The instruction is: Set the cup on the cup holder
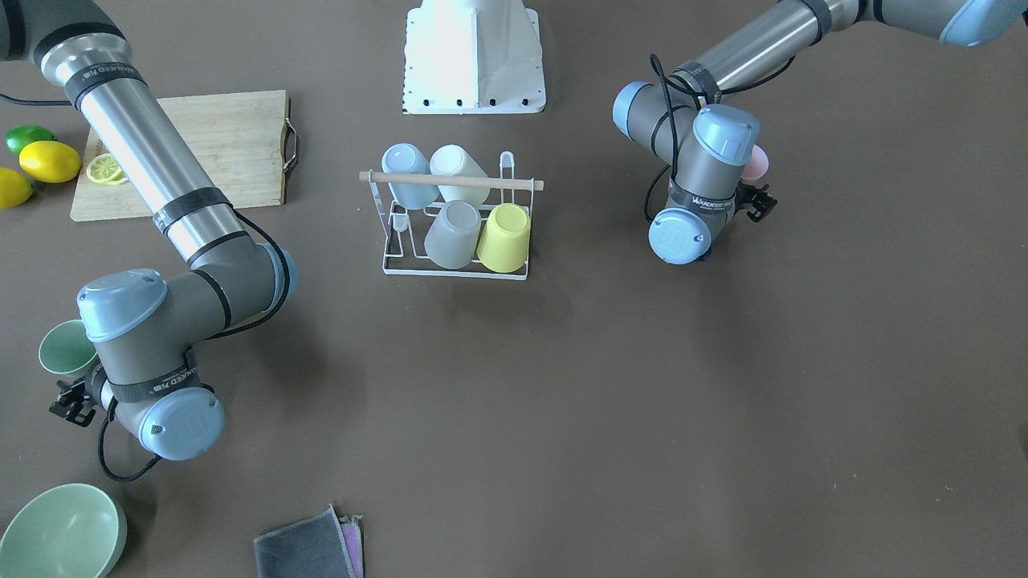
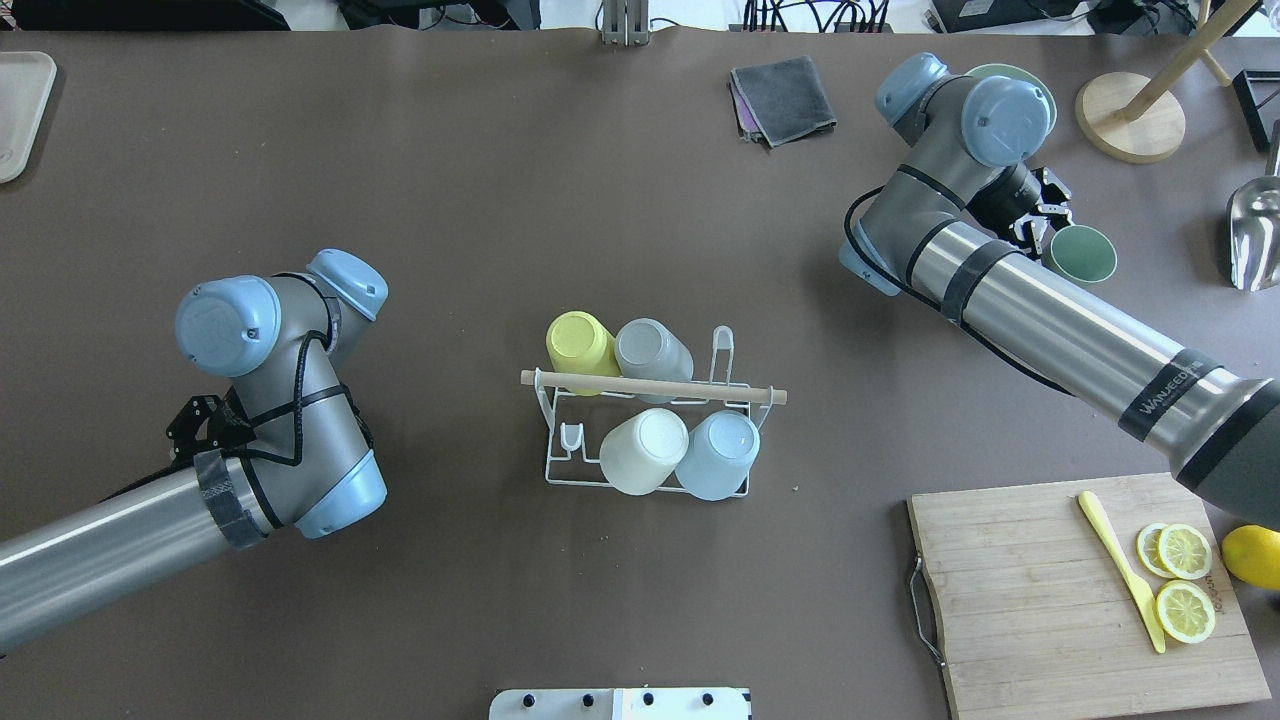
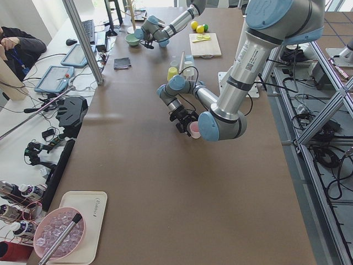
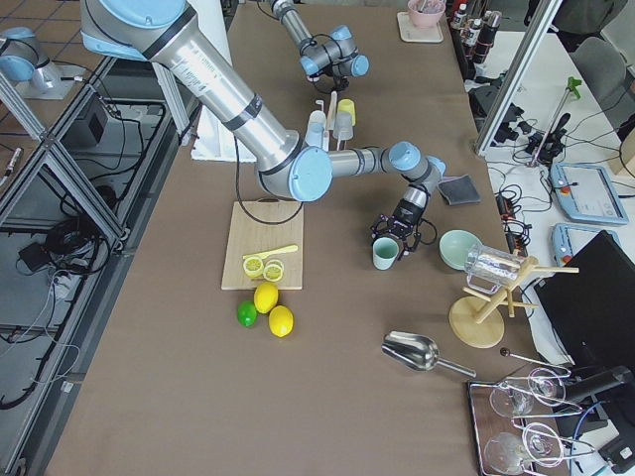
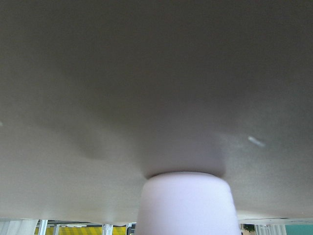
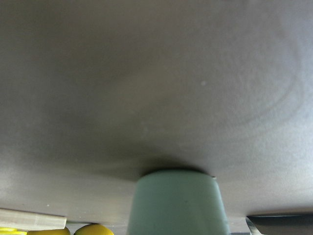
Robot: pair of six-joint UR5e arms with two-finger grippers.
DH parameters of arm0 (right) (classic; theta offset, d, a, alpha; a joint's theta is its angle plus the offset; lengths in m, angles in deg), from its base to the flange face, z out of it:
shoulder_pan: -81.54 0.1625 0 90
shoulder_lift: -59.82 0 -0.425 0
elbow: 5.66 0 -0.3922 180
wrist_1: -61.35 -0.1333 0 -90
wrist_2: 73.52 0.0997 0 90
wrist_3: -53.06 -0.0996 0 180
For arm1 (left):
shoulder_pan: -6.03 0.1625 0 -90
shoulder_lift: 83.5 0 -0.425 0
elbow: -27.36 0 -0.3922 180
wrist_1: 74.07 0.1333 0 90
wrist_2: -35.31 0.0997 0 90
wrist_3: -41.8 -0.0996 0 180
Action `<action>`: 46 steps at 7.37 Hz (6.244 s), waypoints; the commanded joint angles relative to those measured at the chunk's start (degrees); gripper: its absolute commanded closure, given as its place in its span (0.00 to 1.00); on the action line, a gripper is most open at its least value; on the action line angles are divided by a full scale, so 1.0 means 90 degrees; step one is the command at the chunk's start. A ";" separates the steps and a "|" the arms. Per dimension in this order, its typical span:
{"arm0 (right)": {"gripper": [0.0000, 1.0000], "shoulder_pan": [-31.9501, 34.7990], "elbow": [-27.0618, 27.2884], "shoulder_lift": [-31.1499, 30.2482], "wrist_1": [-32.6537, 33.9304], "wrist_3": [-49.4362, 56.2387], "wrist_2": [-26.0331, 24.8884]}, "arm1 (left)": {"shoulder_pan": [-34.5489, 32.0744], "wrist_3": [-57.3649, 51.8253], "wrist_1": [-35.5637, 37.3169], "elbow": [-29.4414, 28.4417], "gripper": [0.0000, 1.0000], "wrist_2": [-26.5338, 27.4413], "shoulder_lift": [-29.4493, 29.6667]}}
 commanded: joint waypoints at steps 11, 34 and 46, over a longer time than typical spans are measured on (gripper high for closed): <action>0.82 0.0661 0.2843 -0.0771 0.0701 0.0217 0.0161 | 0.0049 0.0091 -0.0158 0.0508 0.03 0.0000 -0.0518; 0.95 0.0242 0.3679 -0.2609 -1.4140 -0.8229 0.1775 | -0.1845 -0.2174 -0.3094 0.2518 0.77 0.2654 -0.0557; 0.88 -0.1710 0.4080 -0.2979 -1.5041 -0.6258 0.0691 | -0.1904 -0.0964 -0.7830 0.2578 0.96 0.1935 -0.1815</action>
